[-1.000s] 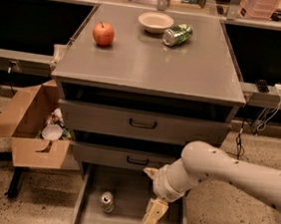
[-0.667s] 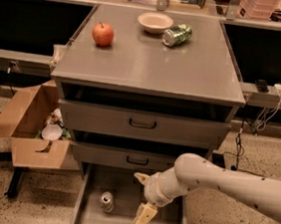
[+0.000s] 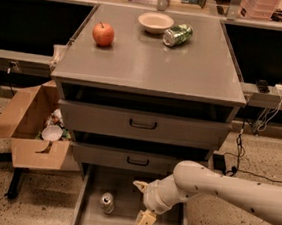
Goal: Pick 7up can from bottom drawer and place on counter
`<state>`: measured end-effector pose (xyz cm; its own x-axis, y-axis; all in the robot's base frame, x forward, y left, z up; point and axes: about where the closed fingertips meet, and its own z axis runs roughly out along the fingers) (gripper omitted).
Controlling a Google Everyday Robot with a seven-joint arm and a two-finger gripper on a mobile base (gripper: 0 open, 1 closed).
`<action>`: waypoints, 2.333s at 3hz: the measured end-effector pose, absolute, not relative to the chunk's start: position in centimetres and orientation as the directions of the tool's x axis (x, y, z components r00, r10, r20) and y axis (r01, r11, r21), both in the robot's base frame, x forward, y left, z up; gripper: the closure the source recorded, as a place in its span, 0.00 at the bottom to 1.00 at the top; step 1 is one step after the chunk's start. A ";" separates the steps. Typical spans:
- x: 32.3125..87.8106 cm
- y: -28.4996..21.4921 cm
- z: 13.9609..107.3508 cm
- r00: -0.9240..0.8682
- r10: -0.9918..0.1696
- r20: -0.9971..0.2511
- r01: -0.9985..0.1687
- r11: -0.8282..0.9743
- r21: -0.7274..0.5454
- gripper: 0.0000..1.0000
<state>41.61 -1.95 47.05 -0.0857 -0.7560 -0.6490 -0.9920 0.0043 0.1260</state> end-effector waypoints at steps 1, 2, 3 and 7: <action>43.1 -1.9 44.0 -0.095 -0.757 -0.646 -0.993 0.025 0.117 0.00; 45.4 -1.4 38.8 -0.079 -0.722 -0.687 -0.996 0.027 0.086 0.00; 47.4 -1.0 33.0 -0.079 -0.671 -0.738 -0.997 0.059 0.054 0.00; 52.1 5.3 19.3 -0.149 -0.495 -0.856 -0.981 0.183 0.065 0.00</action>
Offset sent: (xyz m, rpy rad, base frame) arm 0.0586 0.0122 -0.1583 0.1232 -0.0561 -0.0369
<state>52.07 5.26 19.26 -0.1489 -0.4947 -0.8562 -0.9810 0.1827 0.0650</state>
